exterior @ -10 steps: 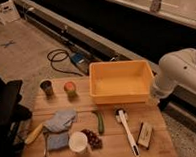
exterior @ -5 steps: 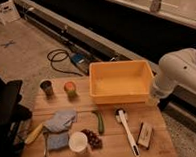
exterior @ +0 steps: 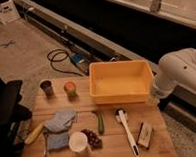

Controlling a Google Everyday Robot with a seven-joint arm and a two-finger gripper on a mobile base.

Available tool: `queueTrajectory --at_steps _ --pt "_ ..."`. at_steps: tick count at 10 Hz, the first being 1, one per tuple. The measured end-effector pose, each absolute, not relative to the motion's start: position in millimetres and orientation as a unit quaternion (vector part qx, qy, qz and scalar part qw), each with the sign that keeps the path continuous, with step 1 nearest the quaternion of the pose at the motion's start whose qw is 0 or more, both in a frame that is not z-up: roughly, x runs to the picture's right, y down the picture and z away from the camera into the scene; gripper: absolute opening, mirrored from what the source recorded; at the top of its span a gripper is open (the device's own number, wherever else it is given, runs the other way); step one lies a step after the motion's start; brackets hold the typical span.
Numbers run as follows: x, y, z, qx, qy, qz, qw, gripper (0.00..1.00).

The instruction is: Place pepper in metal cup

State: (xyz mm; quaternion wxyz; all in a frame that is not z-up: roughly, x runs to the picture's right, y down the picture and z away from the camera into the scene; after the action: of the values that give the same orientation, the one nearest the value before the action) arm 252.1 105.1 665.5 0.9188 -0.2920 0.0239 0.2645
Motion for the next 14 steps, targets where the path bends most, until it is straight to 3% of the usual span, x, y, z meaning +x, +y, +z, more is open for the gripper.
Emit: queueTrajectory --at_steps 6,11,14 --pt "228.4 98.2 659.2 -0.268 0.012 0.225 0.937 0.42" --pt "106.0 80.9 648.1 -0.216 -0.007 0.101 0.971 0.42" --pt "40.8 74.7 650.6 -0.219 -0.036 0.039 0.974 0.42"
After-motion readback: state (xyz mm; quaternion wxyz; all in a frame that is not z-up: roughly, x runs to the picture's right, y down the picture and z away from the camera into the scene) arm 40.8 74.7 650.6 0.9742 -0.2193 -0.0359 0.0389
